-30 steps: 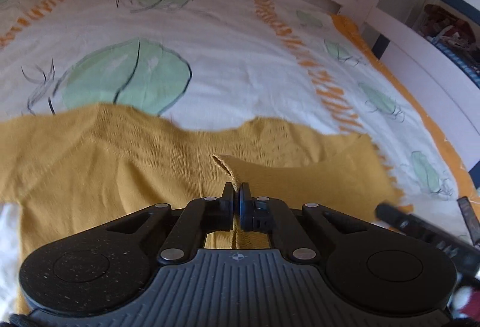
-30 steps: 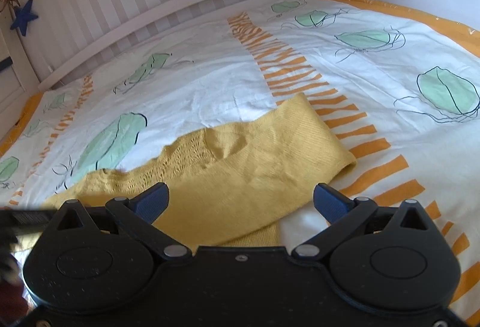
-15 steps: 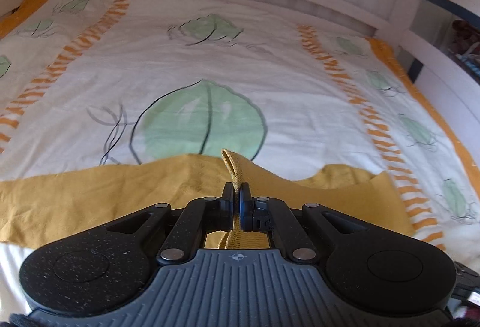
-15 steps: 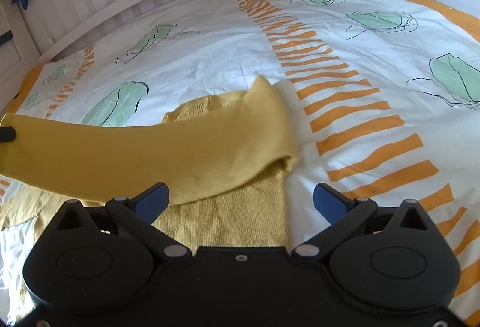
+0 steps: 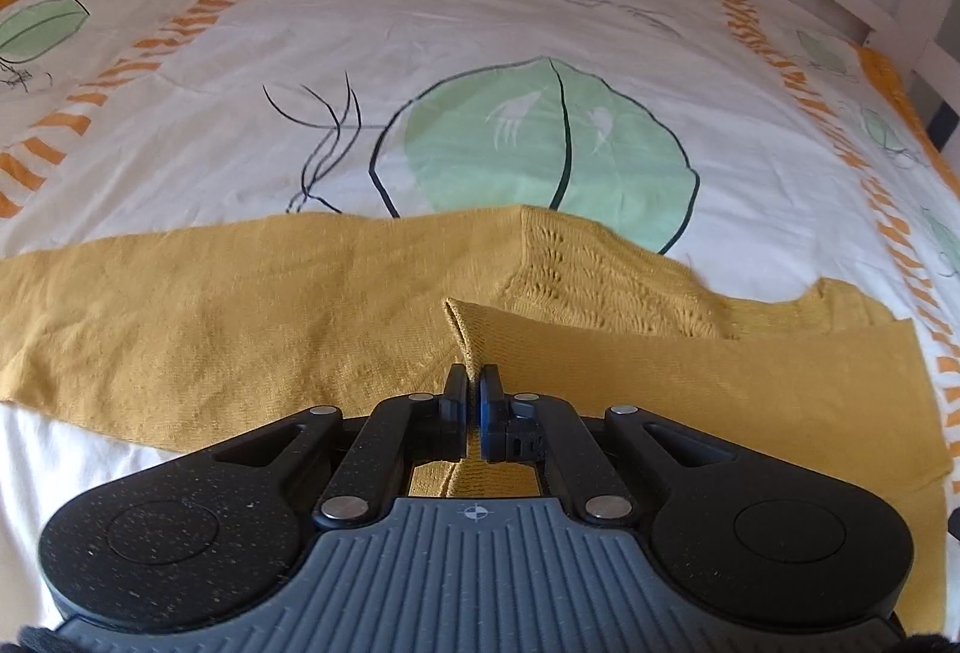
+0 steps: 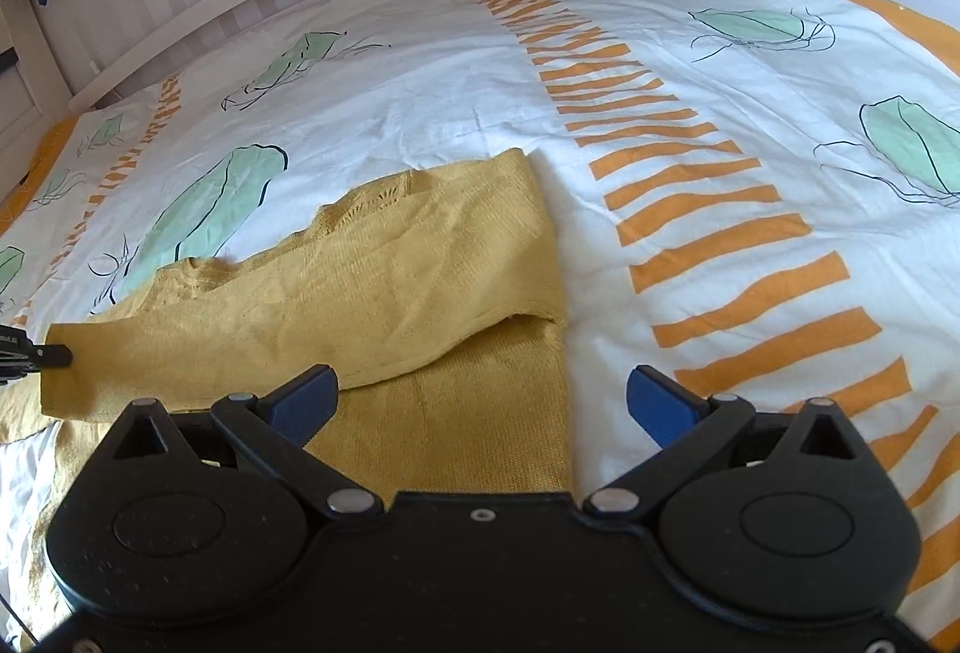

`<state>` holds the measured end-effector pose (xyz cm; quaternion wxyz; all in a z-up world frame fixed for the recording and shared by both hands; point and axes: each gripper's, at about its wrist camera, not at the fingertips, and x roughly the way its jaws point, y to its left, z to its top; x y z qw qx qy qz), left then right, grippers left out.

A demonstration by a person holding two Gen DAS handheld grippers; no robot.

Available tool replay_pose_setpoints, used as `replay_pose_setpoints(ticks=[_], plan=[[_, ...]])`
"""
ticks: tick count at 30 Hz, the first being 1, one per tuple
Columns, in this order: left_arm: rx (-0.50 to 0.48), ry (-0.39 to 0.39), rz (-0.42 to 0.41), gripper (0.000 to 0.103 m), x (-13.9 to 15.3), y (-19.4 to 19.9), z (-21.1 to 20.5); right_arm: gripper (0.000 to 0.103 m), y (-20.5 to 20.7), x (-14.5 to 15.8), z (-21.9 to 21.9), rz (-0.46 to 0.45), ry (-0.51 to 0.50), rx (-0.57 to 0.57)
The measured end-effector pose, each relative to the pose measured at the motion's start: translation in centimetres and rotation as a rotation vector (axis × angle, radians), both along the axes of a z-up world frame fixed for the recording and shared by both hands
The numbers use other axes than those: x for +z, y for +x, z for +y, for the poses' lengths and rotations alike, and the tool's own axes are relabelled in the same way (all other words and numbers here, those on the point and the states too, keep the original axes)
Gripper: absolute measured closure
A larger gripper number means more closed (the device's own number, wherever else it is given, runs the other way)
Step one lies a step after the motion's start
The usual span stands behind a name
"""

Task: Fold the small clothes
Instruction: 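Fold the held sleeve across the sweater body and open the left gripper, then move the left gripper to the sweater's side edge and grasp it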

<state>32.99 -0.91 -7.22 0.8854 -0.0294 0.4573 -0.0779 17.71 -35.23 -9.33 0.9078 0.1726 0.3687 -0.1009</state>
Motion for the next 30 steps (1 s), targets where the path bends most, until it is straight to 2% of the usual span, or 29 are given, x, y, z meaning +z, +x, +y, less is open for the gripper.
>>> replay_pose_setpoints(ticks=[4,7,12,16,20,23,25,28,30], plan=[[0.023,0.069,-0.001,0.096,-0.9,0.5,0.0,0.001,0.2,-0.2,0.0,0.009,-0.004,0.0],[0.046,0.116,0.006,0.085,-1.5,0.6,0.4,0.001,0.2,-0.3,0.0,0.012,-0.007,0.001],[0.069,0.166,0.034,0.082,-2.5,0.2,1.3,0.001,0.3,-0.4,0.0,0.014,0.001,0.0],[0.024,0.218,0.011,0.077,-3.1,-0.8,0.8,0.001,0.4,-0.6,0.0,0.022,-0.002,-0.002],[0.025,0.271,-0.023,0.071,-3.6,-1.4,-0.2,0.001,1.1,-1.9,-0.1,0.111,-0.015,0.0],[0.048,0.312,-0.057,0.055,-4.0,-1.8,-0.3,0.001,1.3,-2.7,0.1,0.133,-0.046,0.012],[0.078,0.314,-0.077,0.04,-4.1,-2.0,0.2,0.0,1.3,-2.8,0.5,0.14,-0.073,0.021],[0.108,0.261,-0.081,0.025,-4.1,-2.2,1.6,0.0,1.2,-2.9,0.6,0.136,-0.081,0.023],[0.103,0.213,-0.078,0.02,-4.2,-2.4,2.5,0.0,1.2,-2.9,0.5,0.132,-0.076,0.026]])
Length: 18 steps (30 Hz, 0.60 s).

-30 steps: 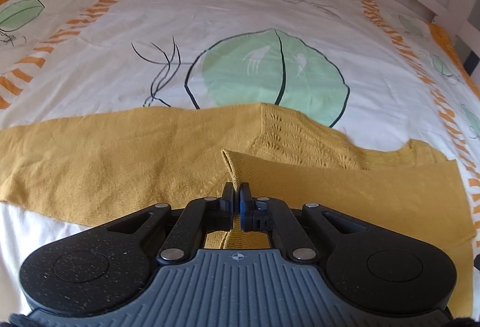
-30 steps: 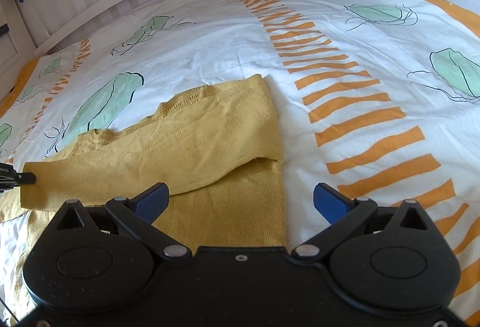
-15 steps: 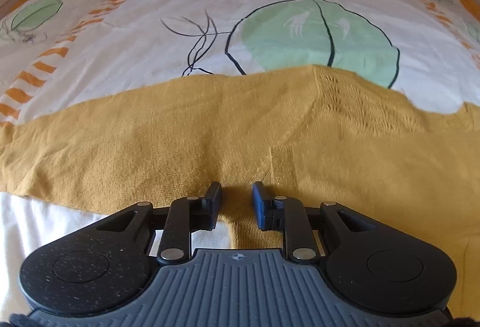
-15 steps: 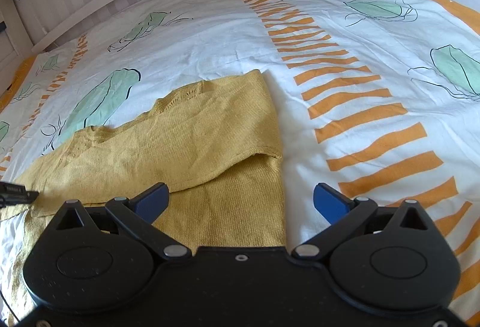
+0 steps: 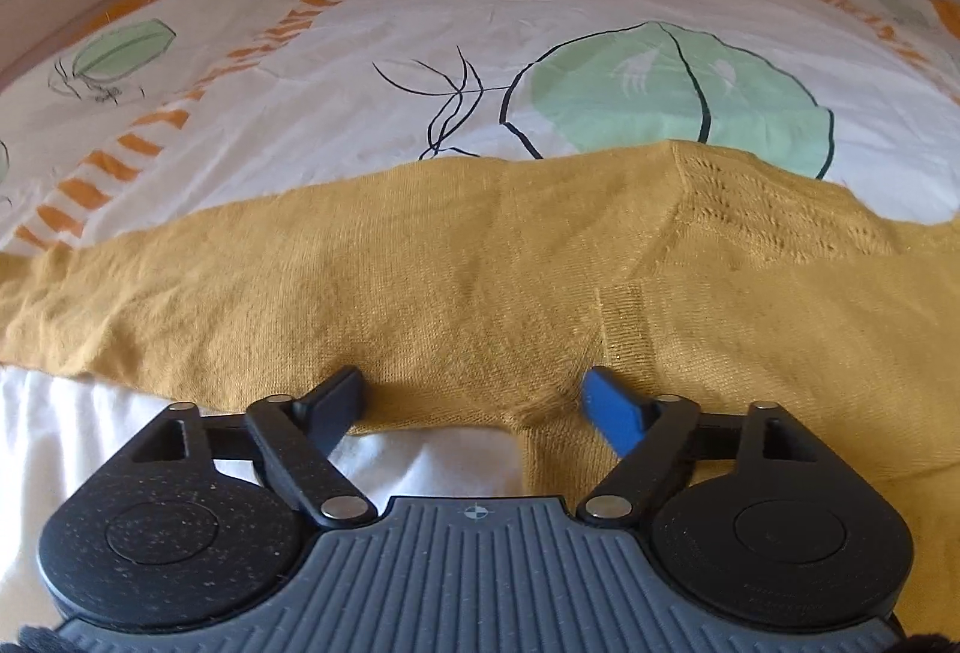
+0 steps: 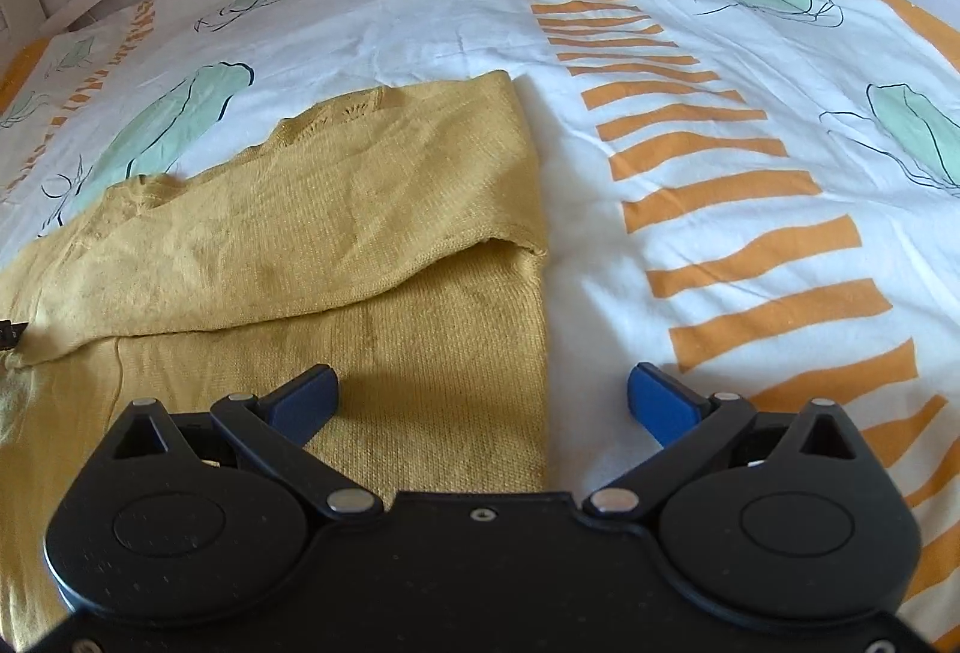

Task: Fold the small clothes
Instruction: 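Move the left gripper to the sweater's side edge and grasp it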

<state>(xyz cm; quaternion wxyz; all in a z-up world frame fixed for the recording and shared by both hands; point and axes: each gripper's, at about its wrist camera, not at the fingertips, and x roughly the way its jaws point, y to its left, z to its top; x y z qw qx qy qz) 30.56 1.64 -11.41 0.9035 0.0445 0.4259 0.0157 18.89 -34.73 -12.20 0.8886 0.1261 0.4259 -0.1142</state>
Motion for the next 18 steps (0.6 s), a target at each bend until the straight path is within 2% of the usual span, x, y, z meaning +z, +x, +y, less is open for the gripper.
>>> replay_pose_setpoints(ticks=[6,11,15,18], plan=[[-0.098,-0.089,0.006,0.016,0.1,-0.5,1.7,0.0,-0.2,0.2,-0.1,-0.028,0.015,0.023],[-0.132,-0.205,0.078,0.015,0.4,-1.4,4.4,0.001,-0.9,0.4,0.4,-0.075,-0.014,0.065],[-0.103,-0.274,0.054,0.015,1.6,-2.7,7.9,0.001,-2.1,1.0,1.1,-0.129,-0.023,0.086],[-0.053,-0.295,0.008,0.015,3.0,-3.4,10.9,0.001,-2.8,2.4,2.3,-0.178,-0.047,0.105]])
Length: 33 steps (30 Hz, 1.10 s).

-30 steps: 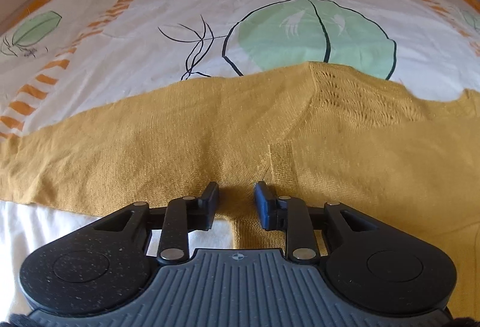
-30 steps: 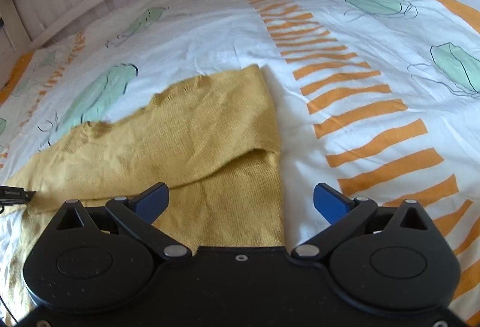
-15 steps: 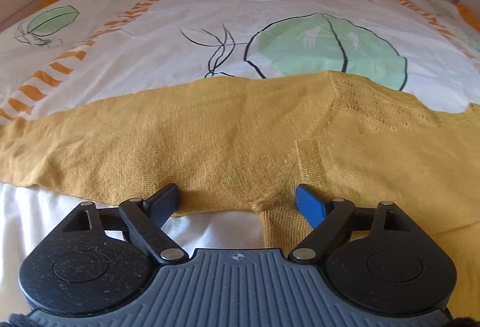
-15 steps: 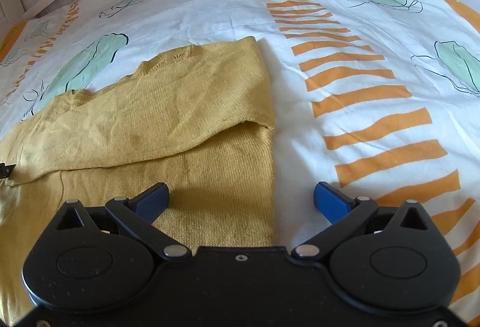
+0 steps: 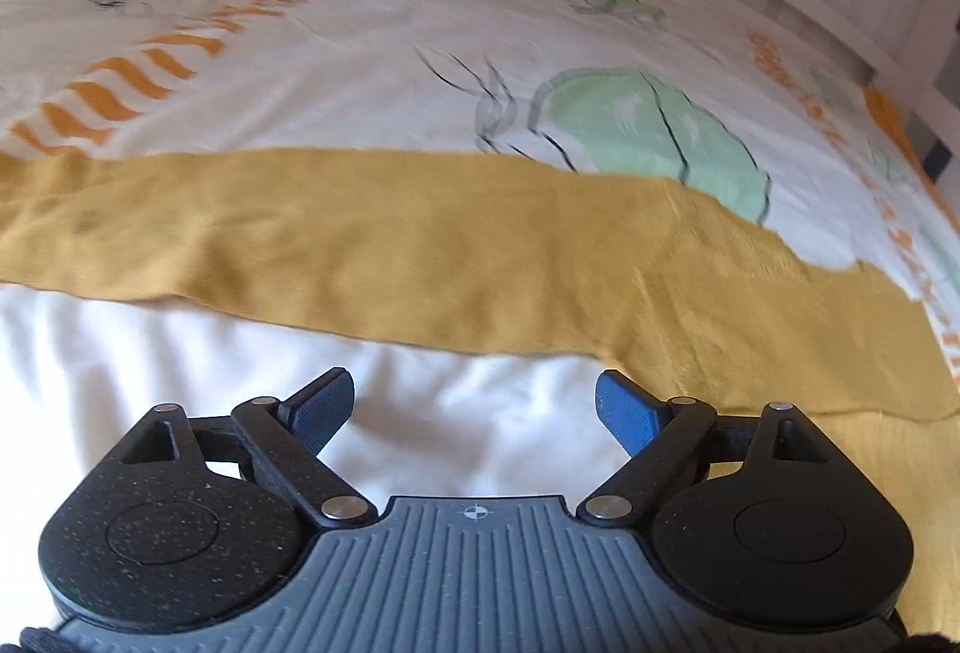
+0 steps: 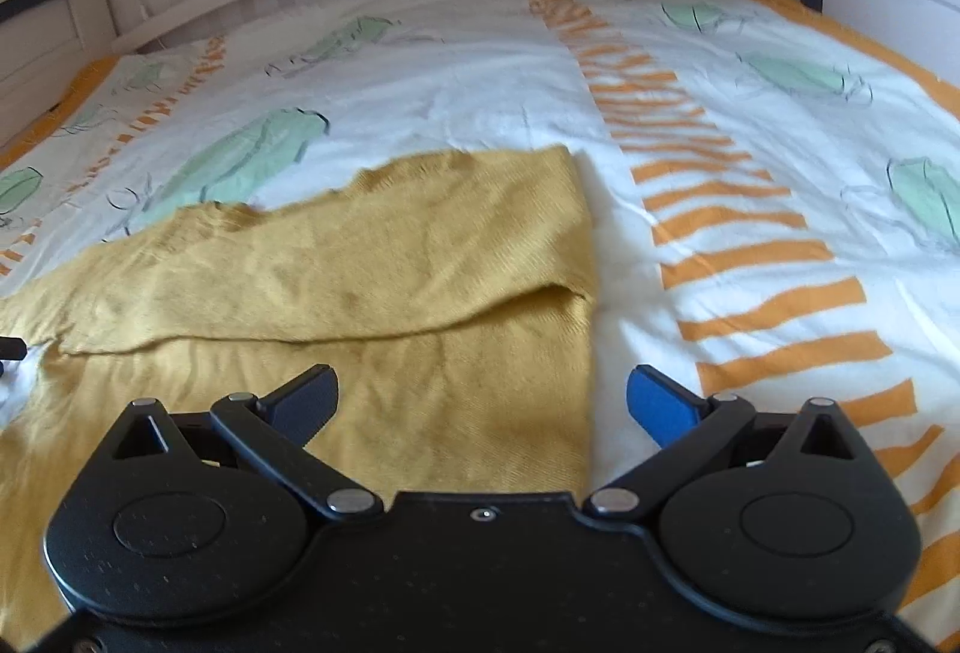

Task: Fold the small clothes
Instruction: 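Move the left gripper to the sweater's side edge and grasp it, then lift the side edge with the left gripper, fold it inward, release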

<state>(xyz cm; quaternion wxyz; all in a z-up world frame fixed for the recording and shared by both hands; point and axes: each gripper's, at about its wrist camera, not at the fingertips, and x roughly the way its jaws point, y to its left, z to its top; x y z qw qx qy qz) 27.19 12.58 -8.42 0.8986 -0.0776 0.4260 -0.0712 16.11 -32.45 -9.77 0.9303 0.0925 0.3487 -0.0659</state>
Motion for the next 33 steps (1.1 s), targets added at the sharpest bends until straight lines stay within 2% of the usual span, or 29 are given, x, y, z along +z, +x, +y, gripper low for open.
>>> replay_pose_setpoints(ticks=[3,8,12,15,24,32,33], plan=[[0.104,0.008,-0.042,0.015,1.3,-0.1,3.5,0.001,-0.2,1.7,1.8,-0.035,0.0,0.035],[0.344,0.004,-0.118,0.015,2.3,-0.4,10.2,0.001,0.1,3.8,5.8,-0.061,0.01,0.109],[0.506,-0.087,-0.115,0.015,1.0,-0.7,14.7,0.001,0.8,4.8,9.2,-0.069,0.008,0.178],[0.581,-0.167,-0.098,0.015,-0.3,-0.6,18.0,0.001,1.3,5.2,11.4,-0.066,0.02,0.229],[0.605,-0.251,-0.154,0.015,-2.7,0.9,22.9,0.001,2.8,3.9,16.2,-0.033,0.066,0.323],[0.581,-0.215,-0.192,0.016,-3.0,2.7,23.3,0.001,3.8,2.4,18.0,0.004,0.085,0.353],[0.578,-0.218,-0.198,0.021,-2.9,2.8,23.3,0.001,3.8,2.3,18.1,0.01,0.089,0.353]])
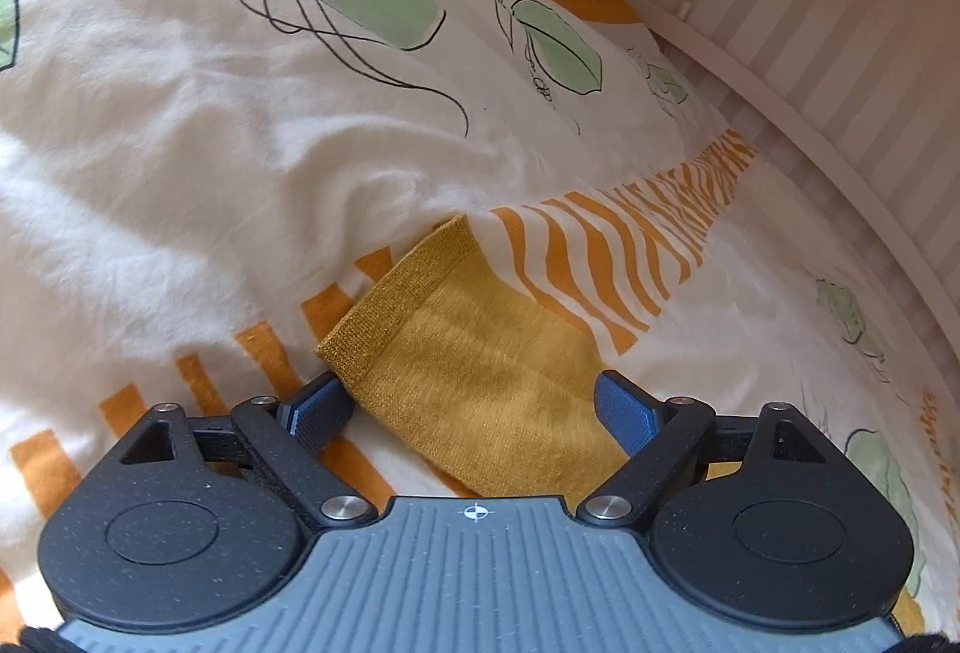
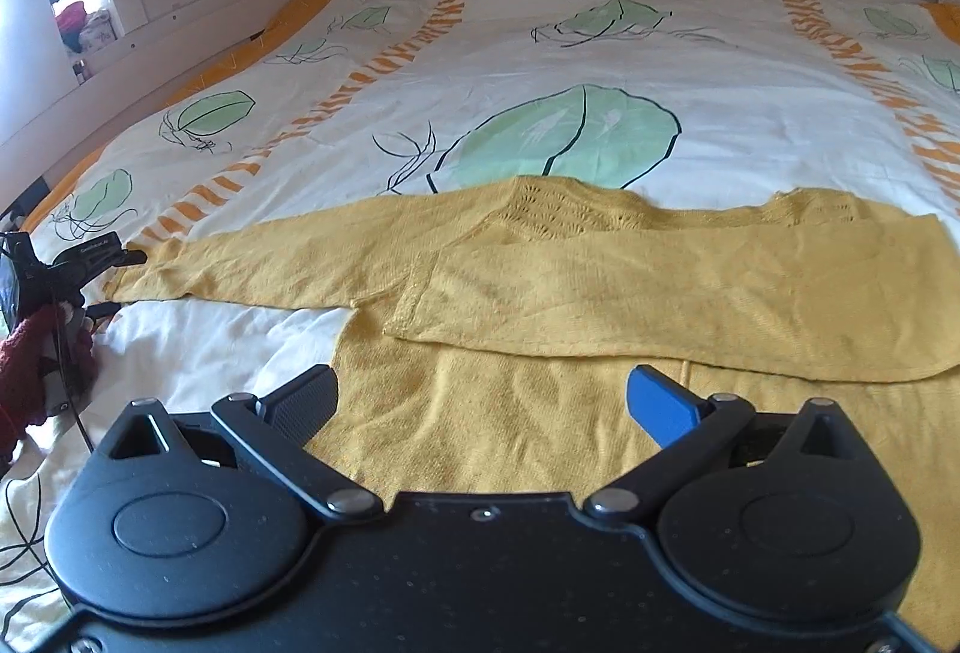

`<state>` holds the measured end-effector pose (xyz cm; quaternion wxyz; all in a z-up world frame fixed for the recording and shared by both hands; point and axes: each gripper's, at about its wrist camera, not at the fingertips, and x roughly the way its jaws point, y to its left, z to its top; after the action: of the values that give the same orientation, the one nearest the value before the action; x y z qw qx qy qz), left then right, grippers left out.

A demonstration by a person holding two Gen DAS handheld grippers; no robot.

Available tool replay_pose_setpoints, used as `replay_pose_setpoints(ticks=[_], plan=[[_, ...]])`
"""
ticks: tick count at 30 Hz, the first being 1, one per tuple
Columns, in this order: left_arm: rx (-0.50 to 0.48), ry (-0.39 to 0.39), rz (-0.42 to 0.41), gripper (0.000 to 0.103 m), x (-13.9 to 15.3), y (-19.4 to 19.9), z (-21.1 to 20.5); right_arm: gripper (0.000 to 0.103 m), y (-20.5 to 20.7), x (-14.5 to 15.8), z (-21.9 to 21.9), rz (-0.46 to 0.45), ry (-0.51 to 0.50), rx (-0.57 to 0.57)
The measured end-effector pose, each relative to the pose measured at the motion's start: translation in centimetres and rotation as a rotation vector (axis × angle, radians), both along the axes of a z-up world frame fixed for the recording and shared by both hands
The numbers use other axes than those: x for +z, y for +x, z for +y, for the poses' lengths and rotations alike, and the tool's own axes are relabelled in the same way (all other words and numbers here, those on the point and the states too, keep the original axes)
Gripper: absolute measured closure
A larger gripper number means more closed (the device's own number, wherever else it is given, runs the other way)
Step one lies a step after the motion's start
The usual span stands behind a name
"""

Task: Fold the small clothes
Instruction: 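Lift the side edge with the left gripper, fold it inward, release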

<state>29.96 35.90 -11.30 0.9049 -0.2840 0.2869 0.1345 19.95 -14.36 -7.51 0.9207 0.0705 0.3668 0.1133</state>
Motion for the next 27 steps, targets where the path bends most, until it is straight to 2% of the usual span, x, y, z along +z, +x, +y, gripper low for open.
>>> replay_pose_setpoints(ticks=[1,2,4,5,6,8,11,16,21,25,27], plan=[[0.0,-0.005,-0.01,0.035,0.0,0.0,0.1,0.001,0.0,-0.1,0.0,0.005,0.0,0.0],[0.011,-0.011,-0.009,0.044,0.0,-0.1,0.3,0.001,0.0,-0.2,0.1,0.009,0.0,-0.001],[0.044,-0.028,0.006,0.074,-0.1,-0.4,0.7,0.001,0.0,-0.5,0.1,0.014,-0.002,-0.002],[0.054,-0.042,0.007,0.083,-0.1,-0.5,0.9,0.001,0.0,-0.5,0.0,0.016,-0.003,-0.005],[0.06,-0.059,-0.004,0.097,-0.1,-0.7,1.1,0.001,-0.1,-0.6,-0.1,0.017,-0.002,-0.009],[0.066,-0.073,-0.027,0.1,0.0,-1.0,1.2,0.001,-0.2,-0.6,-0.4,0.021,0.001,-0.017],[0.055,-0.028,-0.034,0.1,1.1,-1.0,0.4,0.001,-0.4,-0.8,-0.9,0.027,-0.006,-0.028],[0.006,0.014,-0.096,0.1,4.0,-1.2,-2.0,0.001,-0.7,-1.0,-2.1,0.024,-0.034,-0.052],[-0.085,0.049,-0.167,0.1,7.8,-2.0,-6.2,0.001,-1.1,-1.4,-3.8,0.024,-0.084,-0.077],[-0.165,0.109,-0.219,0.1,10.9,-2.2,-10.6,0.001,-1.6,-1.4,-5.6,0.038,-0.087,-0.092],[-0.208,0.107,-0.245,0.1,12.2,-2.2,-12.8,0.001,-2.2,-1.1,-6.5,0.033,-0.088,-0.1]])
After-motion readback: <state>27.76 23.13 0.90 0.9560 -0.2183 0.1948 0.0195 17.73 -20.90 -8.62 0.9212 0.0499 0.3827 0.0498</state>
